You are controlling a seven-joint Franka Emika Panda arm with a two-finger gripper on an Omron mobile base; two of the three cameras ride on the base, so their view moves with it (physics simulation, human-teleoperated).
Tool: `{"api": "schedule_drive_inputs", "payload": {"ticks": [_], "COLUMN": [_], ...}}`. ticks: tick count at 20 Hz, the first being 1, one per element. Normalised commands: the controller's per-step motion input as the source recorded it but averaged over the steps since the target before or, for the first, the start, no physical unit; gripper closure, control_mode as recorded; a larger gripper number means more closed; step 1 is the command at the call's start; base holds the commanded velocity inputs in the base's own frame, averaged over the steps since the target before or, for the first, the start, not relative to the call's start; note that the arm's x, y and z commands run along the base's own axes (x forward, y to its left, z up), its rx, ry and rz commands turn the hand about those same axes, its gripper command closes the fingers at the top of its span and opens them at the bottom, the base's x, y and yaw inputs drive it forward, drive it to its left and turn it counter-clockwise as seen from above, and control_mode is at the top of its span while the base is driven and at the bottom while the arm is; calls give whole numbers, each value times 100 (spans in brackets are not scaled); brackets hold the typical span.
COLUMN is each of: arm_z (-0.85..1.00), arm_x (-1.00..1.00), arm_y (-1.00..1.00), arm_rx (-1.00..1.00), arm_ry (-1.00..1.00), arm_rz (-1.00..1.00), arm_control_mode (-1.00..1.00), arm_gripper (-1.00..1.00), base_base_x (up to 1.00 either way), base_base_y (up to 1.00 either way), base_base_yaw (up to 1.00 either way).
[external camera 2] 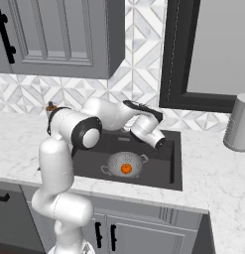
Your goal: Put the colander in the sink, put the orange in the colander, and turn on the sink faucet and pour water over the colander.
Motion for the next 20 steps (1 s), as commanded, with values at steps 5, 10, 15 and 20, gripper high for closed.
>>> {"api": "schedule_drive_inputs", "payload": {"ticks": [5,10,15,20], "arm_z": [-17,-9,-17,-21], "arm_x": [26,28,26,26], "arm_y": [0,0,0,0], "arm_rx": [0,0,0,0], "arm_ry": [5,0,0,0], "arm_rz": [-3,-2,-2,-2], "arm_control_mode": [-100,-100,-100,-100], "arm_gripper": [-100,-100,-100,-100], "base_base_x": [0,0,0,0], "base_base_y": [0,0,0,0], "base_base_yaw": [0,0,0,0]}}
